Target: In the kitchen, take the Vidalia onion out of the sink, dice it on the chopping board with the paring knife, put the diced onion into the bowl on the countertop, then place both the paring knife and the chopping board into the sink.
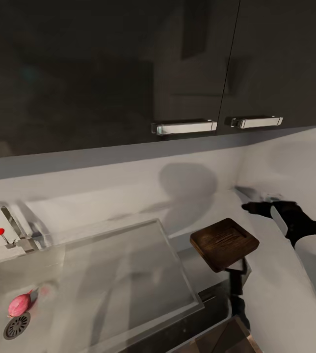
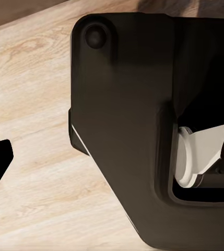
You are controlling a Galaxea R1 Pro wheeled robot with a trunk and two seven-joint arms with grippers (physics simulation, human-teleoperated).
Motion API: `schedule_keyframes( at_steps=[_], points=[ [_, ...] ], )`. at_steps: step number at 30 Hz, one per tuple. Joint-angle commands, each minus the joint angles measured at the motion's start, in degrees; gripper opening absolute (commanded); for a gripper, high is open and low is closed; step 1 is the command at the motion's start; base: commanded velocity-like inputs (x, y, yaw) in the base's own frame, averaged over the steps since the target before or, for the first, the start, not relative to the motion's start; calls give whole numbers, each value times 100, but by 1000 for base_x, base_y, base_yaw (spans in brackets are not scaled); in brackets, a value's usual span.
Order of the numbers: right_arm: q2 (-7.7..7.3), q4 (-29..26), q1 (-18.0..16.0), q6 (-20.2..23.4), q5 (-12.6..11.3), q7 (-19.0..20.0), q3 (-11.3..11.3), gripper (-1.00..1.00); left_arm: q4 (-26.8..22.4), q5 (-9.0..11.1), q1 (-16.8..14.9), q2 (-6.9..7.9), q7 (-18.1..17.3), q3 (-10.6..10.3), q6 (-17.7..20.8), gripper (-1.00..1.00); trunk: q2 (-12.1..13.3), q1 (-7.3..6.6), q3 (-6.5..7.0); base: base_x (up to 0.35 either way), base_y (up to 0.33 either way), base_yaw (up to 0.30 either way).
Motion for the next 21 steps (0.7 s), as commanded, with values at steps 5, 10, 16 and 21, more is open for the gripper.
schedule_keyframes(
  at_steps=[5,10,16,21],
  points=[
    [-127,352,-4,-427,24,203,30,100,80,5,2,-7,-3,6,-16,100,-12,4,-11,0,0,0],
    [-142,688,-4,-837,159,244,30,100,104,6,2,-8,-3,10,-17,100,-12,4,-11,0,0,0],
    [-150,1064,-4,-1095,183,256,30,100,106,5,2,-9,-3,11,-16,100,-12,4,-11,0,0,0],
    [-151,1231,-4,-1340,187,251,30,100,110,5,2,-9,-3,11,-16,100,-12,4,-11,0,0,0]
  ],
)
